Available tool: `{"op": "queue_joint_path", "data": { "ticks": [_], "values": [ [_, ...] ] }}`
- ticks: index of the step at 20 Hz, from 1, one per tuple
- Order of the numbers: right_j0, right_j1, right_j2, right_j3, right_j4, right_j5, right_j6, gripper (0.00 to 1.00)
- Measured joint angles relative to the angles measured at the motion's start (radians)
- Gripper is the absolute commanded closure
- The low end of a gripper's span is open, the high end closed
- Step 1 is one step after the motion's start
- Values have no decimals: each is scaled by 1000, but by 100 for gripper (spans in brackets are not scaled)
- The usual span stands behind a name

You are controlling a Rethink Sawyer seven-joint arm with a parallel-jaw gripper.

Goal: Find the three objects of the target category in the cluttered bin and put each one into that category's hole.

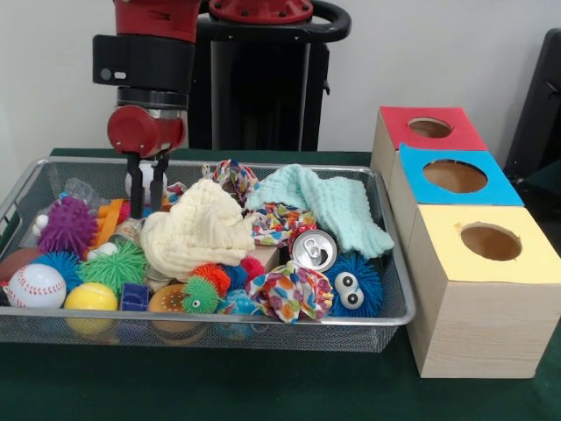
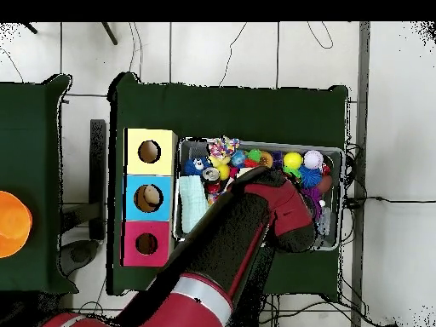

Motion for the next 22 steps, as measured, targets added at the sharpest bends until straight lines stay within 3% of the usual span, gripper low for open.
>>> {"op": "queue_joint_path", "data": {
  "ticks": [5, 15, 22],
  "values": [
    [37, -7, -28, 0, 0, -74, 90, 0],
    [76, -48, -35, 0, 2, -201, 361, 0],
    [67, -46, -35, 0, 16, -193, 373, 0]
  ]
}}
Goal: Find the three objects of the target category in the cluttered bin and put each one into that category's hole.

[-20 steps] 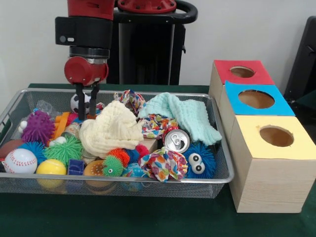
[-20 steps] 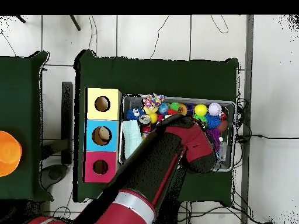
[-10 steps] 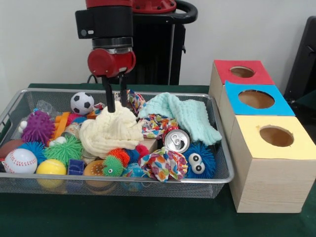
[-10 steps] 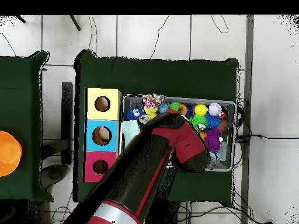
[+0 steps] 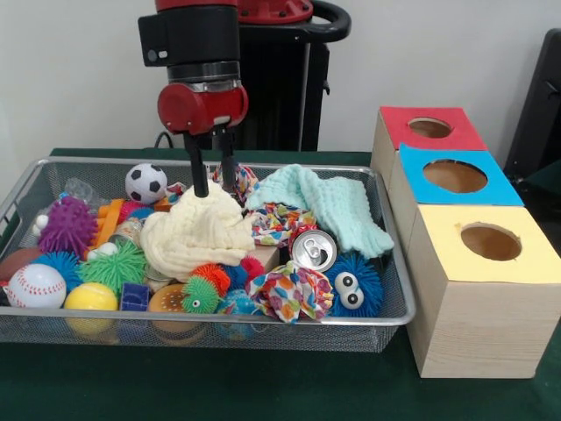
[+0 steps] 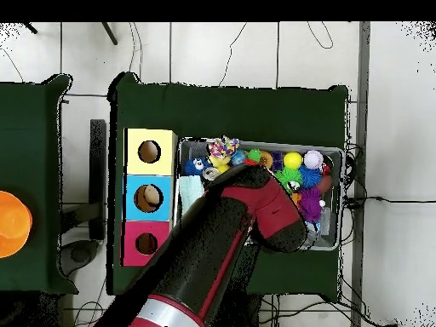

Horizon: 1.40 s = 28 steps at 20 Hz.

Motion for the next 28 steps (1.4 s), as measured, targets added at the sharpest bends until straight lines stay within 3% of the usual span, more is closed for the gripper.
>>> {"op": "queue_joint_path", "data": {
  "ticks": [12, 17, 28],
  "values": [
    [-54, 10, 15, 0, 119, 129, 0, 0],
    [-92, 14, 35, 0, 162, 138, 0, 0],
    [-96, 59, 49, 0, 166, 138, 0, 0]
  ]
}}
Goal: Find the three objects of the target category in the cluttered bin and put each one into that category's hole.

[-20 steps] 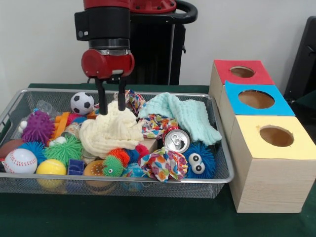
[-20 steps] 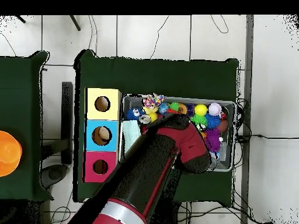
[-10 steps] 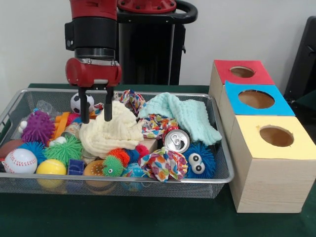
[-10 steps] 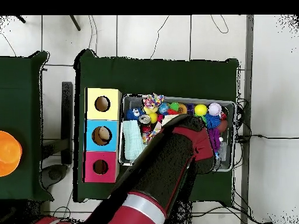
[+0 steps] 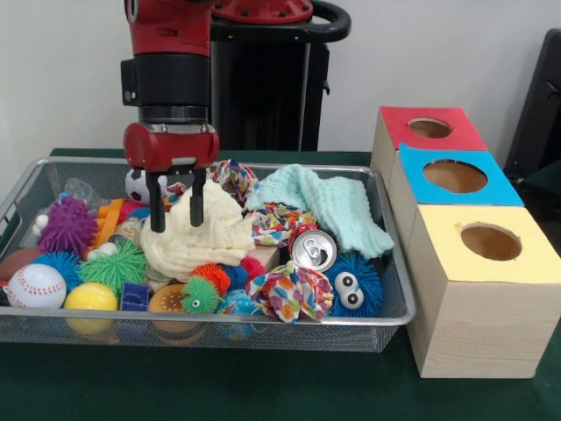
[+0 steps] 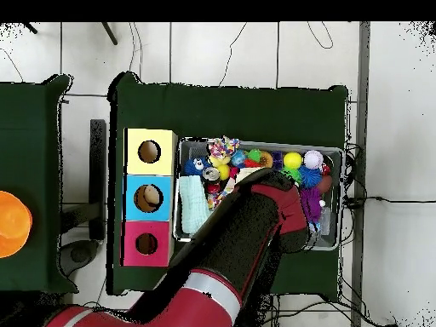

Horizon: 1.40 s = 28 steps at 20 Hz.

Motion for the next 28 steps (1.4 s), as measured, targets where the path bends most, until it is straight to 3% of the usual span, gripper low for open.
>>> {"op": "queue_joint_path", "data": {
  "ticks": [9, 17, 27, 28],
  "values": [
    [2, 28, 1, 0, 0, 0, 0, 0],
    [-20, 32, 12, 0, 80, 55, -5, 0],
    [-33, 42, 17, 0, 110, 64, -34, 0],
    [-33, 43, 17, 0, 110, 64, -36, 100]
  ]
}}
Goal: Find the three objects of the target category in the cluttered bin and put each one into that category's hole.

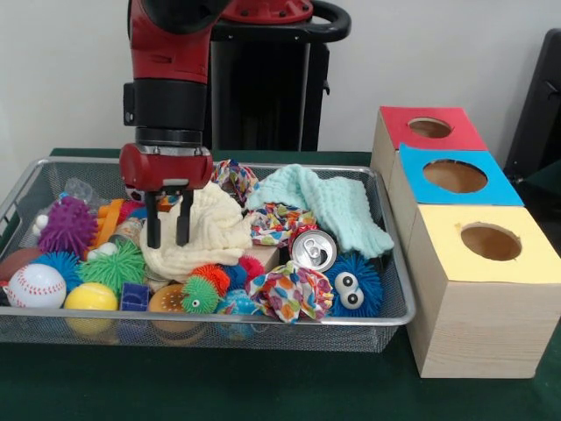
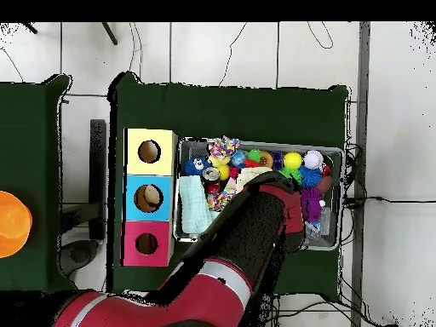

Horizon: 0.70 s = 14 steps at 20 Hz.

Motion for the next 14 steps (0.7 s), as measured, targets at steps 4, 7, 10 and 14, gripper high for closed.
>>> {"op": "queue_joint_path", "data": {
  "ticks": [4, 7, 10, 14],
  "values": [
    [0, 6, 0, 0, 0, 0, 0, 100],
    [0, 12, 0, 0, 0, 0, 0, 100],
    [0, 17, 0, 0, 0, 0, 0, 100],
    [8, 26, 0, 0, -1, 0, 0, 100]
  ]
}}
